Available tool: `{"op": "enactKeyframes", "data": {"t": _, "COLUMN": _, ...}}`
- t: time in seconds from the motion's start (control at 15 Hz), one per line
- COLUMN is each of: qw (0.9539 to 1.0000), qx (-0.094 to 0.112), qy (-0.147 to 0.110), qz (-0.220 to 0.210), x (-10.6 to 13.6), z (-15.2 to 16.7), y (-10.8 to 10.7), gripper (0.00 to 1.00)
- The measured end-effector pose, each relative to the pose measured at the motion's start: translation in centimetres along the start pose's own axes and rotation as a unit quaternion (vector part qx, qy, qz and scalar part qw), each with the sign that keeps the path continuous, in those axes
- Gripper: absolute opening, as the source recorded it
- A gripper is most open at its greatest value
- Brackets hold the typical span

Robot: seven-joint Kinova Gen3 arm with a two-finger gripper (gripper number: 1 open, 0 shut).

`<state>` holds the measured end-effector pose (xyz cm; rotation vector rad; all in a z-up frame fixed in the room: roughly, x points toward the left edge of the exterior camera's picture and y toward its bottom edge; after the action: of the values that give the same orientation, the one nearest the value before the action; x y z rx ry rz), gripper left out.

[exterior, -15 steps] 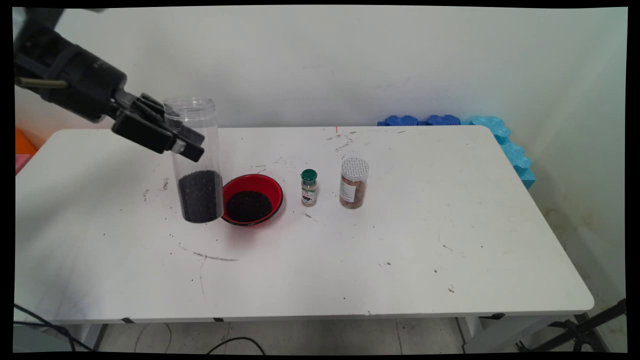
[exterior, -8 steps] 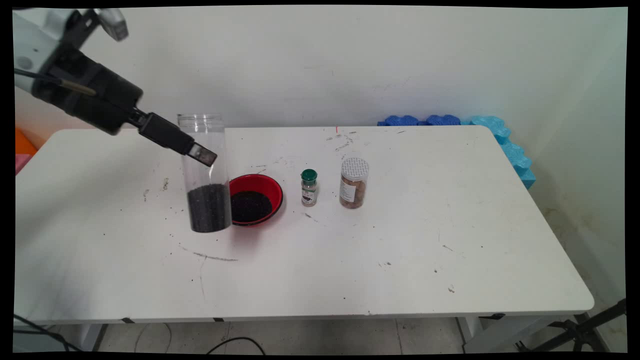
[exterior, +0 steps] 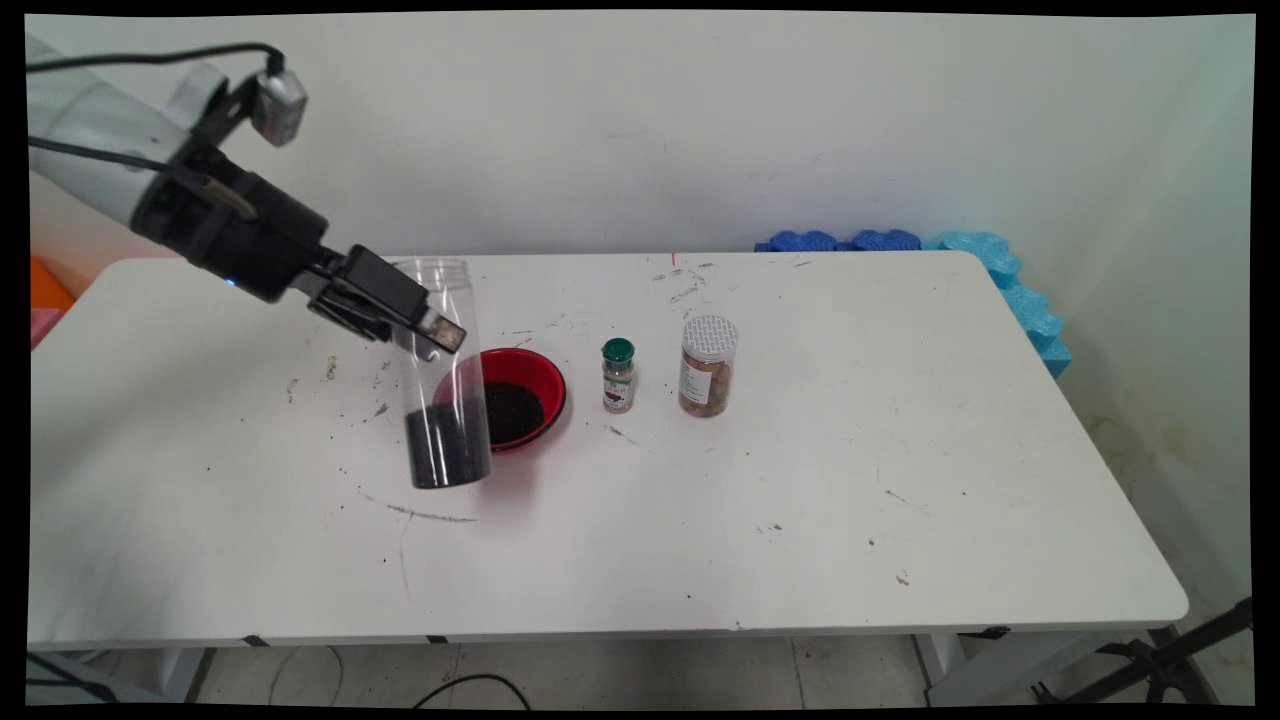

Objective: Pour the black seasoning powder in the red bowl

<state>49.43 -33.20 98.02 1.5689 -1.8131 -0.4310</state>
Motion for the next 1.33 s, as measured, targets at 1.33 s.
{"op": "enactKeyframes", "data": {"t": 1.33, "qw": 0.9426, "qx": -0.009, "qy": -0.001, "qz": -0.334, "x": 1.2, "z": 4.3, "y": -5.9, "gripper": 0.00}}
